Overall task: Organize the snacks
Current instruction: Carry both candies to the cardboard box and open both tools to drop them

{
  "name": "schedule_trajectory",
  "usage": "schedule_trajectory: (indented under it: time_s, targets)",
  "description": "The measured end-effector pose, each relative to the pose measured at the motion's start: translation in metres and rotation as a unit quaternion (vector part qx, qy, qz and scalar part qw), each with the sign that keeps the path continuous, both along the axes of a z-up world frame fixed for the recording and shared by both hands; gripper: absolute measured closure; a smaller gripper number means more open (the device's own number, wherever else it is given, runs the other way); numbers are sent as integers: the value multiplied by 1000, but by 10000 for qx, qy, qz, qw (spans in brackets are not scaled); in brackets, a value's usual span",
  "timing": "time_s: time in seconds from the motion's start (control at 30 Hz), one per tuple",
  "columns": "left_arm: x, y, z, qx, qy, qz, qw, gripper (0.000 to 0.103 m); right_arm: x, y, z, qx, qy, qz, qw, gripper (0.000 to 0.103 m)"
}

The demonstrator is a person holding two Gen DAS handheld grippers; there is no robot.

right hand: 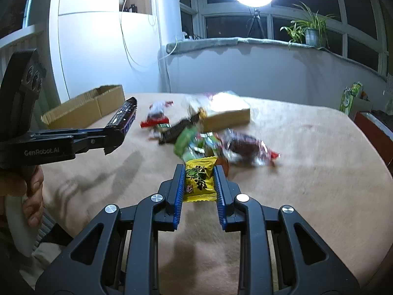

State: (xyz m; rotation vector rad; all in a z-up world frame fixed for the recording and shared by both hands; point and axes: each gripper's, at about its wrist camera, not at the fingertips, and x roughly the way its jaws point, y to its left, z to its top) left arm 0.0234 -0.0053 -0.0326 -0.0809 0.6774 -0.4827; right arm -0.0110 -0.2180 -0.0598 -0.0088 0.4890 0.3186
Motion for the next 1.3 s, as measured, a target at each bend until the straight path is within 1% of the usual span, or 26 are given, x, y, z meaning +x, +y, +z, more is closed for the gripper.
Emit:
schedule_trajectory:
  time_s: [0.17, 0.27, 0.43, 0.6, 0.83, 0.97, 1.13, 1.3]
  targets:
    - [-5, 21, 17, -53, -241, 173, 9995, 80, 4, 15, 24, 107, -166, 102, 9998, 79]
    - [-7, 39, 24, -121, -345, 323, 9988, 80, 8, 31, 37, 58, -264, 229, 9994, 79]
    - [-8, 74, 30, -244, -445, 621, 9968, 80, 19, 70, 52, -6, -327, 579, 9978, 79]
    - [-11, 114, 34, -355, -533, 998, 9929, 80, 31, 128, 61, -92, -384, 1085, 9933, 79]
    - [-13, 187, 32, -491, -542, 1772, 9815, 80, 49, 219, 71, -172, -441, 1844, 9817, 79]
    - [-8, 222, 30, -460, -535, 2137, 9743, 80, 64, 268, 73, -147, -371, 2150, 9758, 79]
    - [1, 244, 27, -339, -490, 2386, 9693, 80, 90, 317, 72, -111, -243, 2410, 9701, 79]
    - [13, 251, 18, -235, -334, 2468, 9682, 80, 109, 354, 61, -141, -85, 2588, 9658, 79]
